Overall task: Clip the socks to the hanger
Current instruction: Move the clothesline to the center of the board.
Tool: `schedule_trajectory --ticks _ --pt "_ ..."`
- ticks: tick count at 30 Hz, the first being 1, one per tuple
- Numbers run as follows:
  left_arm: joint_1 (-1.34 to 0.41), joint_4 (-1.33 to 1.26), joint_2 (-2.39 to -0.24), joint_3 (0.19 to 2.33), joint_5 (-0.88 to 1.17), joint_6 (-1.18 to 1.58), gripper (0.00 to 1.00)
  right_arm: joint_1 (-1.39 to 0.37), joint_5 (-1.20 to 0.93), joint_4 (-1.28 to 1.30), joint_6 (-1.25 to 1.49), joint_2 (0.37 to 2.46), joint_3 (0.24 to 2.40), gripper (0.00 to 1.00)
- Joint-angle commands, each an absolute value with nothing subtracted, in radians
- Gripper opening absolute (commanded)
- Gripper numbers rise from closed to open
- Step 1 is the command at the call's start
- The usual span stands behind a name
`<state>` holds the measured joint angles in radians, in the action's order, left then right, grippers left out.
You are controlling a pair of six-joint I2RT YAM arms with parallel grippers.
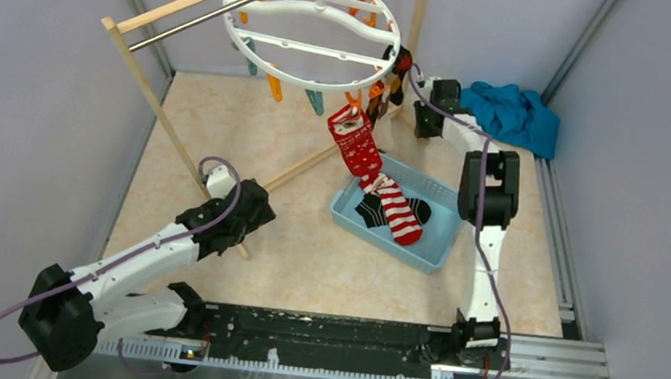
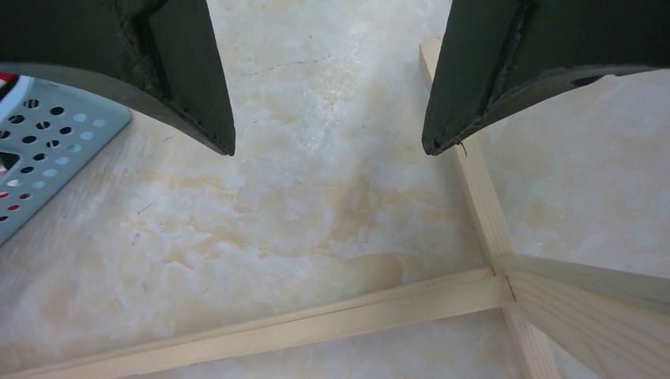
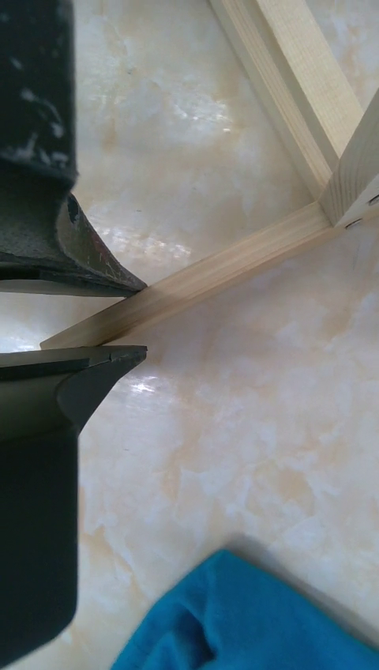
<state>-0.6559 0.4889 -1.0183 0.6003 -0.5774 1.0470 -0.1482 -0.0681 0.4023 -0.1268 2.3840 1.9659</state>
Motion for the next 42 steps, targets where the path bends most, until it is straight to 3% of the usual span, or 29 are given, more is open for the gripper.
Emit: schedule_trajectory --ticks 1,5,14,25,42 --pt "-0.65 0.56 -1.03 0.609 -0.697 1.036 0.93 -0.094 -0.025 0.346 0.015 2.296 1.797 0.0" --pt "-0.631 0.588 -1.092 0.669 -0.73 0.997 0.93 -0.072 -0.003 0.29 0.061 2.22 1.646 0.0" --pt "-0.523 0.416 -1.269 0.685 -0.581 0.873 0.93 -0.058 0.026 0.204 0.076 2.109 1.452 0.0" --pt "-0.315 0.268 -1.433 0.757 -0.473 0.78 0.93 -0.059 0.004 0.138 0.135 2.024 1.295 0.0" --pt "-0.19 0.21 -1.792 1.064 -0.387 0.757 0.95 -0.148 0.064 0.212 0.166 1.897 1.154 0.0"
